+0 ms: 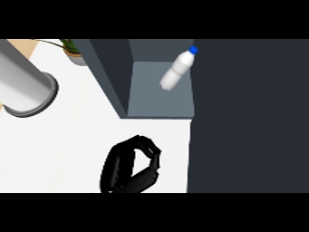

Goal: Pick up the bottled water, place it into the cabinet and close the cabinet

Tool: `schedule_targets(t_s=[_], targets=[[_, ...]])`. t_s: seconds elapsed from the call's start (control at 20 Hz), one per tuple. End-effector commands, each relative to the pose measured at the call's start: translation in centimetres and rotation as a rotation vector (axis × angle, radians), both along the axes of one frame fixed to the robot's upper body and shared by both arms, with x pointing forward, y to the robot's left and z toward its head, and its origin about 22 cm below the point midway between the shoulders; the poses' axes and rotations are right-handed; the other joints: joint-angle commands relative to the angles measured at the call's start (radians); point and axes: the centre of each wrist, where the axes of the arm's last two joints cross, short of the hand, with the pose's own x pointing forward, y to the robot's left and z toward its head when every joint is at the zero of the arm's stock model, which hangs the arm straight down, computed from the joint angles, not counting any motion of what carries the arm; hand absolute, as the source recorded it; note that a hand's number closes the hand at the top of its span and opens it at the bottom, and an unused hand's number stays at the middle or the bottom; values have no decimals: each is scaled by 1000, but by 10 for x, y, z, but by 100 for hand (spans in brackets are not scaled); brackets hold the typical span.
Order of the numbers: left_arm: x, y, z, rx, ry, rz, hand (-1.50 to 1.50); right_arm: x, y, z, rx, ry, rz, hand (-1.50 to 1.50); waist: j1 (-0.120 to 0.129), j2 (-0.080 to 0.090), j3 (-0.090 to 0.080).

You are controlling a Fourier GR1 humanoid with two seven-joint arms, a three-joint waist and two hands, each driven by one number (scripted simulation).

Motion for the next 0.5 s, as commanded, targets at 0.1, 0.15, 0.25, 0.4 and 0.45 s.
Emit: schedule_targets(t_s=[0.1,0.15,0.25,0.4,0.45], targets=[[-27,58,12,55,-14,-11,150,-11,25,32,-130,-24,87,150,-5,0,0],[-29,63,15,46,-20,-18,150,-12,34,36,-150,-22,111,150,-4,0,-1],[-34,70,16,56,-8,-2,150,-7,33,35,-195,5,227,150,-2,-1,-1],[-35,100,21,95,-19,28,150,-12,45,38,-208,-4,313,150,-13,-6,-2],[-38,102,22,82,-25,31,150,-10,46,33,-186,-29,326,150,-13,-5,-1]])
